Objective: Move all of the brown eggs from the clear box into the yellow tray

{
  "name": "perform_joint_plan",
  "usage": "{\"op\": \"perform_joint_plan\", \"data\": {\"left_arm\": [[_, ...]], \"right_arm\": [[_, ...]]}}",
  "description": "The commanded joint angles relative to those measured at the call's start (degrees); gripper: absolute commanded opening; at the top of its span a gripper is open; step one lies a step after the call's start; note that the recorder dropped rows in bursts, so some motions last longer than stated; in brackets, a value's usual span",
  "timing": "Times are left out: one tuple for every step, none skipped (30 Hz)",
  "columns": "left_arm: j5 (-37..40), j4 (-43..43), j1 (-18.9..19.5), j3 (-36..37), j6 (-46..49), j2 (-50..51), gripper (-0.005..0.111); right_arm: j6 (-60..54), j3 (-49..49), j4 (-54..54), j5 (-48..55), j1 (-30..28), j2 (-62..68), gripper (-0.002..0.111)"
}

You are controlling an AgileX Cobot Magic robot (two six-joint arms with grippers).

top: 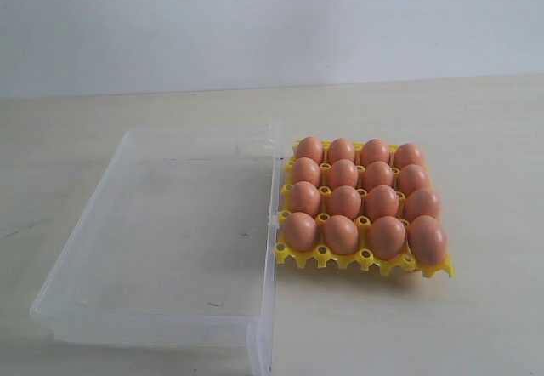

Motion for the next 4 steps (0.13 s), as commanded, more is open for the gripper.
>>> {"op": "perform_joint_plan", "data": {"left_arm": [[-0.4,0.1,0.1,-0.2,-0.3,-0.3,0.000],[-0.4,0.1,0.1,-0.2,-0.3,-0.3,0.000],[-0.4,0.1,0.1,-0.2,-0.3,-0.3,0.000],[-0.4,0.1,0.1,-0.2,-0.3,-0.3,0.000]], "right_arm": [[-0.1,0.3,-0.3,-0.3,-0.2,-0.3,0.000],[-0.1,0.3,-0.3,-0.3,-0.2,-0.3,0.000],[-0.1,0.3,-0.3,-0.3,-0.2,-0.3,0.000],[-0.1,0.3,-0.3,-0.3,-0.2,-0.3,0.000]]}}
